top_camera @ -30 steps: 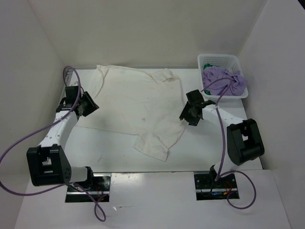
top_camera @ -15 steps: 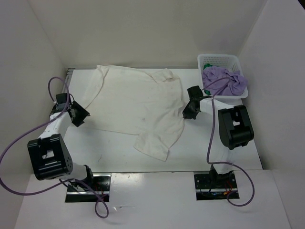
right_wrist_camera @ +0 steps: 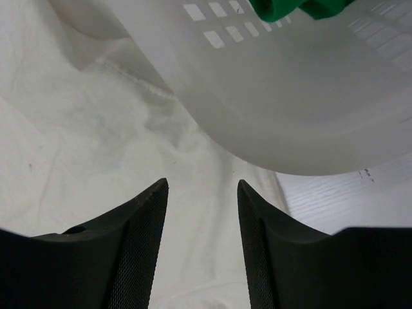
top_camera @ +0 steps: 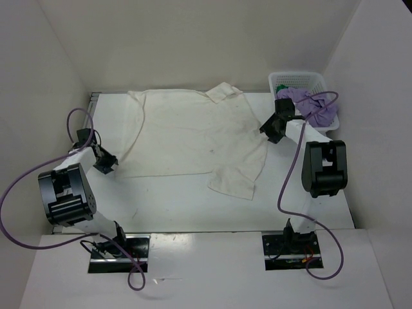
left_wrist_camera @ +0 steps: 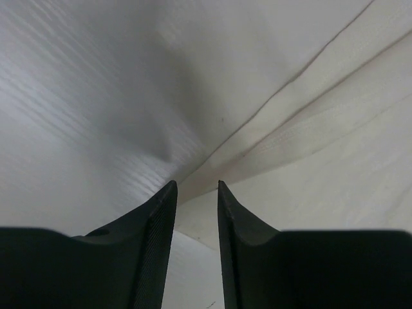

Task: Fold and stack the t-shirts
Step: Flatten out the tshirt

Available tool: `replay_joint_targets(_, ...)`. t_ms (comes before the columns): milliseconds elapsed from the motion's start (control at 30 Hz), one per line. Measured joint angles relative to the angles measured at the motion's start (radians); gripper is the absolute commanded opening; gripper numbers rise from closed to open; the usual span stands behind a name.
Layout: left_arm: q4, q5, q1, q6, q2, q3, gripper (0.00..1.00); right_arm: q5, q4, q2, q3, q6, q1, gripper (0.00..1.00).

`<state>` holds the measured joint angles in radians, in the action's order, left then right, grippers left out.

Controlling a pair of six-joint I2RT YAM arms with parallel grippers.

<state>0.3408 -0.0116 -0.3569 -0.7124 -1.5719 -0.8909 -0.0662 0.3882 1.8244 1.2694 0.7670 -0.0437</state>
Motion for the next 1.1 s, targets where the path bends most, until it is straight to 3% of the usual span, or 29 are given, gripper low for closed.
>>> replay_joint_targets(200,0.081,0.089,0.068,0.004,0.109,0.000,0.35,0.049,0.003,-0.089,-0.061,-0.010,-0.009,0.54)
replay_joint_targets(500,0.182,0.141,0.106,-0.083,0.234,0.056,0.44,0.115,0.000,-0.291,-0.165,-0.014,-0.068,0.54)
replay_joint_targets(700,0.151,0.113,0.077,-0.157,0.211,0.167,0.46,0.157,0.001,-0.363,-0.216,-0.017,-0.073,0.54)
replay_joint_targets(933,0.041,0.094,0.078,-0.220,0.166,0.192,0.48,0.190,0.002,-0.429,-0.293,-0.017,-0.117,0.54)
replay_joint_targets(1100,-0.043,0.087,0.078,-0.266,0.119,0.185,0.36,0.199,0.010,-0.455,-0.327,-0.015,-0.153,0.54)
